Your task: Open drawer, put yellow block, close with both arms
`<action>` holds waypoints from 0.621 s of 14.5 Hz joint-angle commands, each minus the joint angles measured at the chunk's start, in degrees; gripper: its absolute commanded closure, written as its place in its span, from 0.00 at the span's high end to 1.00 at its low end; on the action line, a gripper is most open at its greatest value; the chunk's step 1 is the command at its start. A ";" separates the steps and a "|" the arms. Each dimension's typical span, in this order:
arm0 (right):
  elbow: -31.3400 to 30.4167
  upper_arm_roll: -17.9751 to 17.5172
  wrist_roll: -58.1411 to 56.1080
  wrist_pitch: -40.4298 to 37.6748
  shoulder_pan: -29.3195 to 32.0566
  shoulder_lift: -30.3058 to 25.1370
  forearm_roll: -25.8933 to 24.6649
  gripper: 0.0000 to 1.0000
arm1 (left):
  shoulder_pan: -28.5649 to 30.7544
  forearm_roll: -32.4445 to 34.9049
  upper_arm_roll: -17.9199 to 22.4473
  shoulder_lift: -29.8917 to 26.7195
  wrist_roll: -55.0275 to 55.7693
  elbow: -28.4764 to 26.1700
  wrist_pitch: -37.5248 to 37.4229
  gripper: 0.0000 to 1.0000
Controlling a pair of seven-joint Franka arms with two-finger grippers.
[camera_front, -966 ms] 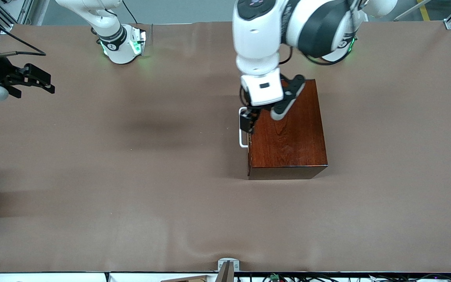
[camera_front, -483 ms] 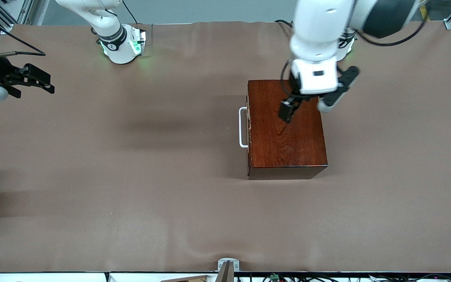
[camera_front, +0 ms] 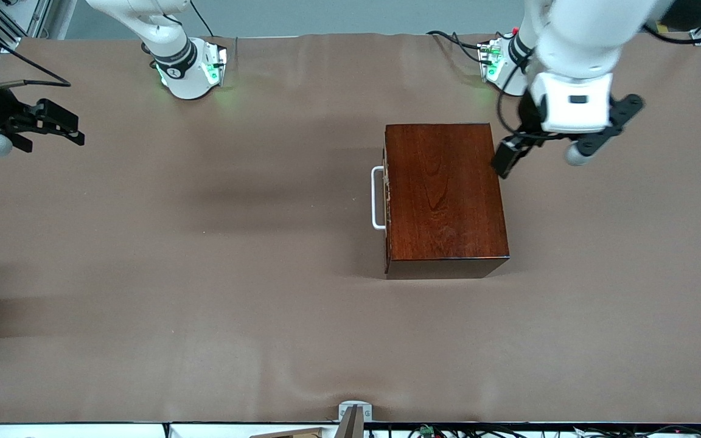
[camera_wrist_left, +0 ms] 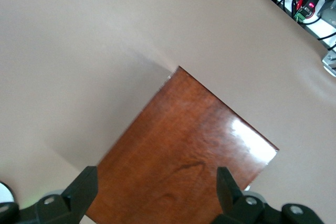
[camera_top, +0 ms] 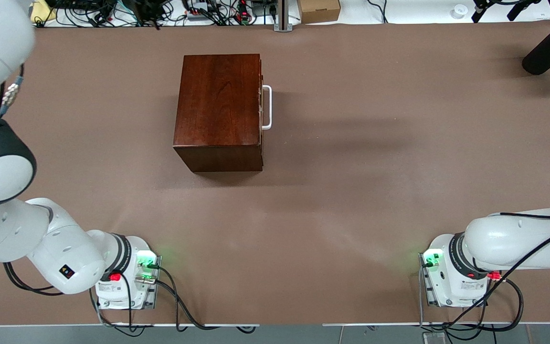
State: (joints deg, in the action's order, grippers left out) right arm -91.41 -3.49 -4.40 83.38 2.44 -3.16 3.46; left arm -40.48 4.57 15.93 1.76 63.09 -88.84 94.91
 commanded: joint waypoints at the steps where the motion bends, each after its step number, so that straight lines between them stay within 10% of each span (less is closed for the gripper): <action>1: -0.43 -0.38 -0.70 0.20 0.64 -0.70 -0.56 1.00 | 3.47 0.53 -0.72 -3.60 -8.82 -2.21 -1.74 1.00; 9: -0.43 -0.38 -0.79 0.11 0.64 -0.70 -0.56 1.00 | 11.38 0.62 -0.63 -4.57 -30.54 -1.51 -2.98 1.00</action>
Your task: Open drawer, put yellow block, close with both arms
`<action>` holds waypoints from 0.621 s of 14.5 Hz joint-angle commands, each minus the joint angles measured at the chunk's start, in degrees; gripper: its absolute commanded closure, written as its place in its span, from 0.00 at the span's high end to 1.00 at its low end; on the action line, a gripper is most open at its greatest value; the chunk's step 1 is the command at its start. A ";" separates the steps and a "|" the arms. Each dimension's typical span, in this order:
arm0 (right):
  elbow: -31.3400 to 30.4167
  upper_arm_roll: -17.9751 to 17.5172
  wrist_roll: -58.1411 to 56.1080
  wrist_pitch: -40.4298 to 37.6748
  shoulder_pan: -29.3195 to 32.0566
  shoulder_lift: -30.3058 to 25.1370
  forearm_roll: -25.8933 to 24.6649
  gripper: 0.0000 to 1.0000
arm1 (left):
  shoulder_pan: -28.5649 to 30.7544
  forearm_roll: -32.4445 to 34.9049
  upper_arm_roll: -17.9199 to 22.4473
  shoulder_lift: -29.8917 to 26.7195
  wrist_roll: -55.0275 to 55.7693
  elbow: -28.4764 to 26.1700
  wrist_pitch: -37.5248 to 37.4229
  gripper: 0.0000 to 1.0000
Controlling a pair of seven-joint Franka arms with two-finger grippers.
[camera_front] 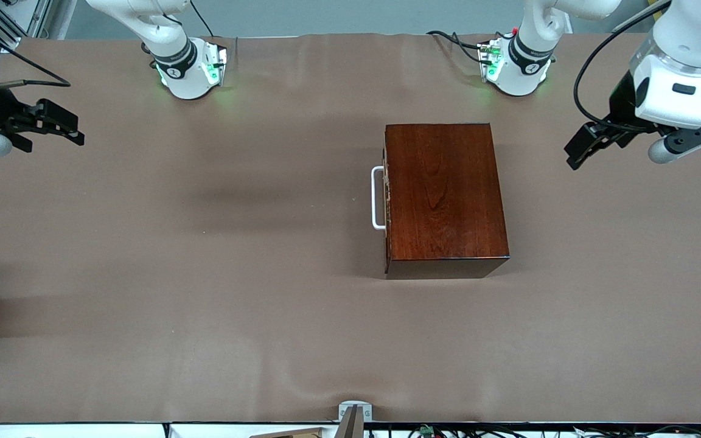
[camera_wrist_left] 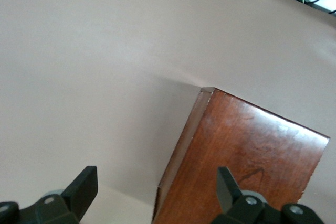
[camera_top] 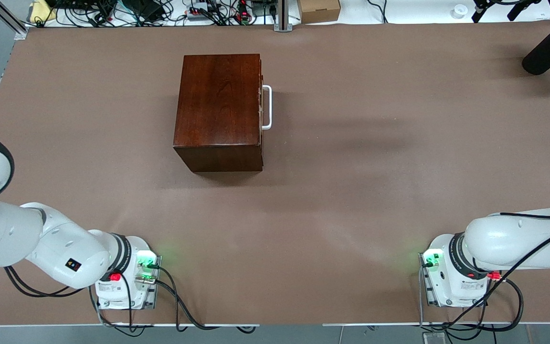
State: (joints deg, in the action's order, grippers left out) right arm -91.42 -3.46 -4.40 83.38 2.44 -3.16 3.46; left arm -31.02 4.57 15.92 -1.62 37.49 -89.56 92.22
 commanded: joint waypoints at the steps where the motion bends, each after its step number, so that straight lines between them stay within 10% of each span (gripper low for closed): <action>1: -0.43 -0.41 -0.70 0.11 0.64 -0.62 -0.55 1.00 | 2.63 0.53 -0.45 -1.19 -7.93 -0.53 -0.29 1.00; 9: -0.34 -0.41 -0.79 0.11 0.64 -0.62 -0.56 1.00 | 8.85 0.53 -2.80 -1.19 -19.82 -0.44 -0.20 1.00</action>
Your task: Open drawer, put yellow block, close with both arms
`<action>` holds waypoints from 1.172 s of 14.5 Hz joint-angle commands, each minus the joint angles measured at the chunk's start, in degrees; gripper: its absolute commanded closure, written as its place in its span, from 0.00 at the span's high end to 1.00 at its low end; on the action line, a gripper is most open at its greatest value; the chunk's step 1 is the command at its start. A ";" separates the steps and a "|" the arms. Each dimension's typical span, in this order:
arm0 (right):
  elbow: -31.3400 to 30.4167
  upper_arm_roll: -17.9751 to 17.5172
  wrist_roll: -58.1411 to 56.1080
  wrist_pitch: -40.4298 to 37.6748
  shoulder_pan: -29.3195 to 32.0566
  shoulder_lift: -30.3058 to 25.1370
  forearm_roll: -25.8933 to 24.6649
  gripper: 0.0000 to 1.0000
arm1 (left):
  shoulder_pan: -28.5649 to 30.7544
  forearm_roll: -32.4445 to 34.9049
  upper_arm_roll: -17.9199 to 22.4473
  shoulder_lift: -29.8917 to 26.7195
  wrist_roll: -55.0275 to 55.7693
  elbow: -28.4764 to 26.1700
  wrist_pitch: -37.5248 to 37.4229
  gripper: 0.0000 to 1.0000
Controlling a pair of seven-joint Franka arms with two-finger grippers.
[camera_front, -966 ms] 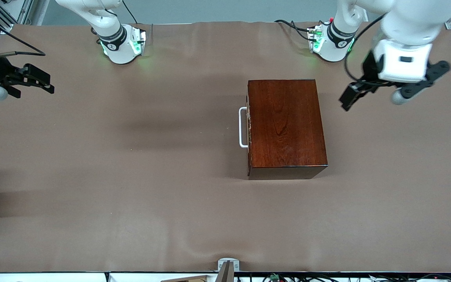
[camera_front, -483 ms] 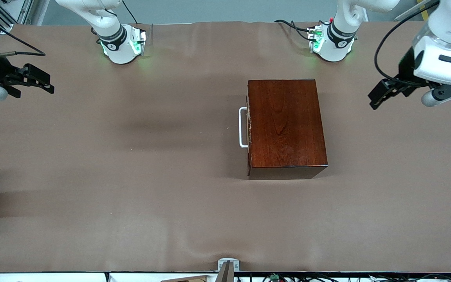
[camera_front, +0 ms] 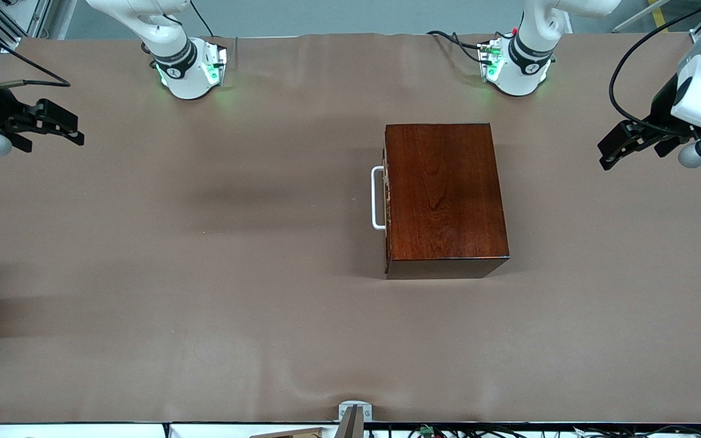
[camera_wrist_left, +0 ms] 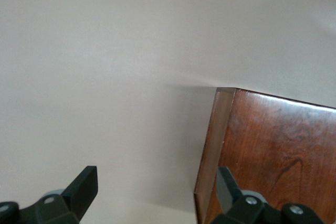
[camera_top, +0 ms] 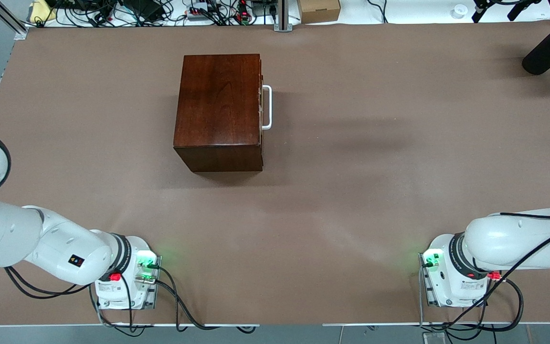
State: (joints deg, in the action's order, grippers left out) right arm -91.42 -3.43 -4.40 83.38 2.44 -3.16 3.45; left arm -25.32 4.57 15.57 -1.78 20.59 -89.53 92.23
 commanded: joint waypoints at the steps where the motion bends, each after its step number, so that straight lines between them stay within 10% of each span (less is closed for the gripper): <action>1: -0.34 -0.44 -0.78 0.11 0.64 -0.62 -0.55 1.00 | 7.26 0.53 -6.48 -1.04 -3.70 -0.56 -0.29 1.00; 8: -0.43 -0.35 -0.87 0.20 0.81 -0.62 -0.64 1.00 | 23.54 -1.22 -21.44 -2.18 -5.82 -3.19 -0.38 1.00; 17: 0.62 -0.35 -0.79 2.04 0.72 -0.53 -1.96 1.00 | 25.50 -3.96 -22.16 -1.74 -9.16 0.05 -4.41 1.00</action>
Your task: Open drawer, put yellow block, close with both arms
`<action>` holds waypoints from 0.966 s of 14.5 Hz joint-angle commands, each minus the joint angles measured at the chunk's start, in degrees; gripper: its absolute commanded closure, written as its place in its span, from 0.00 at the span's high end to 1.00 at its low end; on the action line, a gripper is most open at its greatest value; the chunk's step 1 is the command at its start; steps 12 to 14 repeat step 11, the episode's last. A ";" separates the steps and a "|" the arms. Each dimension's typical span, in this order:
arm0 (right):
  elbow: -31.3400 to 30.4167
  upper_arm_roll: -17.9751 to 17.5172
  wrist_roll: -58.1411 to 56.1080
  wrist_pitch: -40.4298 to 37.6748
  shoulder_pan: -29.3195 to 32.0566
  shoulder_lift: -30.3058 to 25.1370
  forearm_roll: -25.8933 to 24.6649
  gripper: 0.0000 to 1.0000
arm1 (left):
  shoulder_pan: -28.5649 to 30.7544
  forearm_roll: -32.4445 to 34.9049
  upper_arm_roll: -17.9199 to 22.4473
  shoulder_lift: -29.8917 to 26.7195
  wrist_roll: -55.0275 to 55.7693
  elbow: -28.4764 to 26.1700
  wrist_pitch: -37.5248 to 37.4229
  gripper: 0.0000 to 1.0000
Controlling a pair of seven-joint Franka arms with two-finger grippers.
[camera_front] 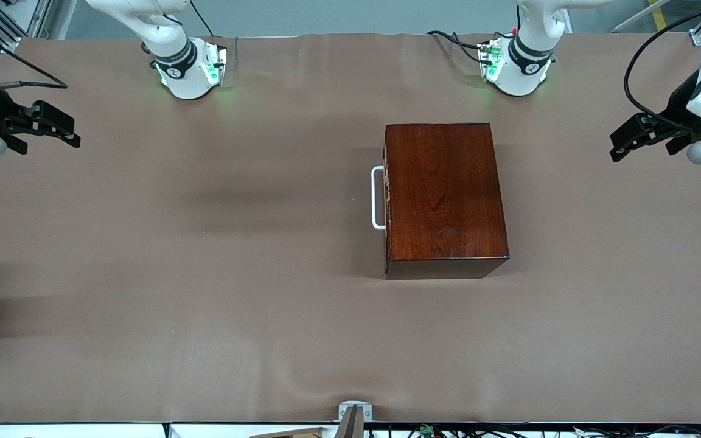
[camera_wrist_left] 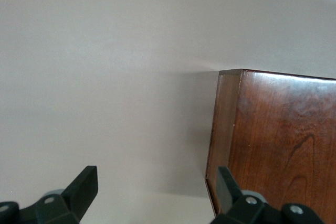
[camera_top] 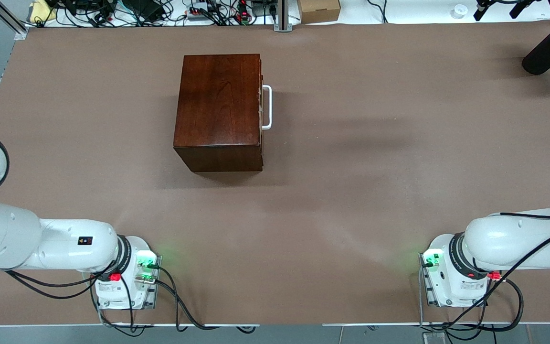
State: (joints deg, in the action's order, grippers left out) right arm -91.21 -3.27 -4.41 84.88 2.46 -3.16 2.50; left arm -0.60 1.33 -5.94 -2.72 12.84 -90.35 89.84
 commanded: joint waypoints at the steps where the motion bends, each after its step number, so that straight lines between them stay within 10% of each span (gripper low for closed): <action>1: 0.41 -0.51 -0.77 1.33 0.70 -0.53 -0.92 1.00 | 0.69 -0.54 -0.65 -0.53 -1.67 1.49 -3.08 1.00; 14: 1.47 -0.68 -0.78 2.92 -0.52 -0.44 -0.83 1.00 | 1.04 -0.36 -0.65 -0.35 -6.16 2.02 -5.90 1.00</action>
